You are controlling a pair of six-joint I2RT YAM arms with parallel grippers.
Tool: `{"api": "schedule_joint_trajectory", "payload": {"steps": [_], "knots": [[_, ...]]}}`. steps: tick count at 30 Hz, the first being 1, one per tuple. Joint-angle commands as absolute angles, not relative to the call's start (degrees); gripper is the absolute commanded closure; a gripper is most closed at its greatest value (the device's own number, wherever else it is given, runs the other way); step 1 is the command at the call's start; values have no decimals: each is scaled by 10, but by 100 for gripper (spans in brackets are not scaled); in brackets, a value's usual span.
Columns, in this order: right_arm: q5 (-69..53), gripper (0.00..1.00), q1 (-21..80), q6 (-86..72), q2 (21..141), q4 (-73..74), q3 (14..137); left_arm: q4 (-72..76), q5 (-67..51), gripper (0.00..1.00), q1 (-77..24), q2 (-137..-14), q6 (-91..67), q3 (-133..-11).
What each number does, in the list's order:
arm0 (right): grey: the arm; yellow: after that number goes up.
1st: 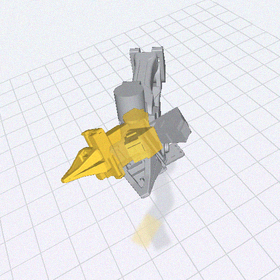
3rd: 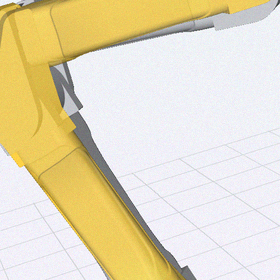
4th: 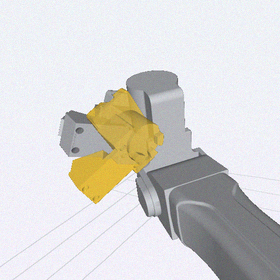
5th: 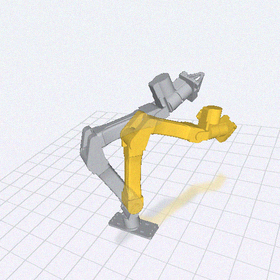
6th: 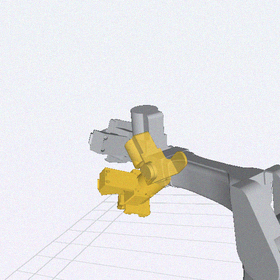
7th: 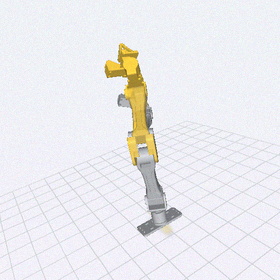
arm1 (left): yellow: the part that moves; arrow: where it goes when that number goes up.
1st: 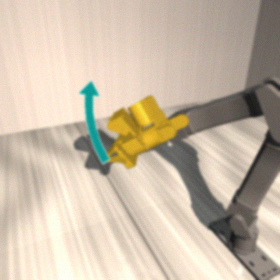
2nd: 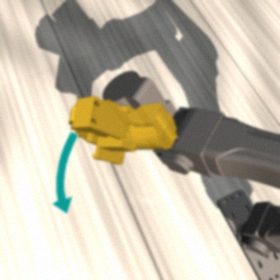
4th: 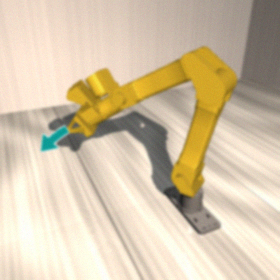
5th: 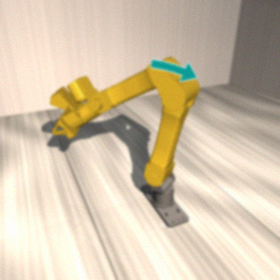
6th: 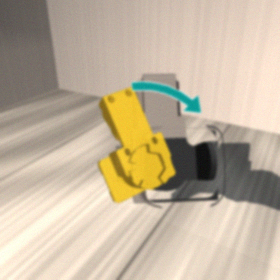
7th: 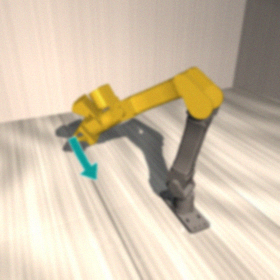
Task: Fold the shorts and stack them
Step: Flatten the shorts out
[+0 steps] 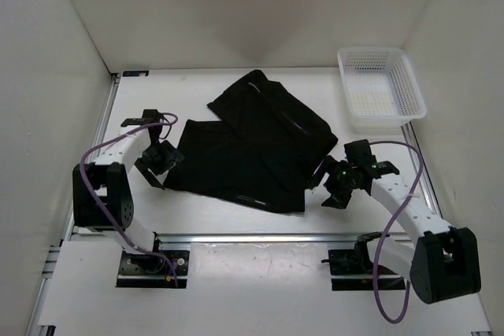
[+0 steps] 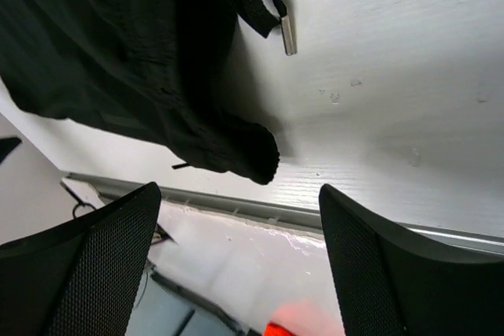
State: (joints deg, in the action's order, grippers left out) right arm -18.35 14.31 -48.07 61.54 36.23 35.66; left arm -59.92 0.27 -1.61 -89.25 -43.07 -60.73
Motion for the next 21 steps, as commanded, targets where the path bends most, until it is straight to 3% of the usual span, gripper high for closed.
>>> {"api": "schedule_joint_trajectory", "payload": {"steps": [1, 3, 5, 7, 8, 9, 10, 11, 14, 21], "knots": [[-236, 14, 157, -446, 651, 314, 359, -566, 18, 13, -5, -909, -418, -607], [-222, 14, 178, -432, 682, 314, 366, -560, 5, 14, 0, -943, -417, -607], [-203, 21, 195, -421, 703, 295, 382, -548, 5, 16, 0, -966, -417, -607], [-179, 31, 217, -405, 741, 289, 393, -541, 5, 29, 0, -990, -417, -607], [-155, 49, 222, -398, 756, 289, 398, -541, 13, 37, 0, -991, -430, -602], [-148, 59, 222, -385, 783, 289, 403, -535, 13, 50, 0, -991, -430, -602], [-148, 68, 222, -379, 794, 289, 403, -535, 18, 75, 0, -991, -430, -595], [-140, 84, 222, -372, 802, 289, 403, -535, 18, 87, 0, -991, -436, -589], [-129, 99, 228, -366, 808, 301, 396, -535, 18, 90, 6, -991, -436, -577], [-92, 100, 228, -365, 758, 356, 396, -535, 25, 90, 12, -939, -463, -513]]}}
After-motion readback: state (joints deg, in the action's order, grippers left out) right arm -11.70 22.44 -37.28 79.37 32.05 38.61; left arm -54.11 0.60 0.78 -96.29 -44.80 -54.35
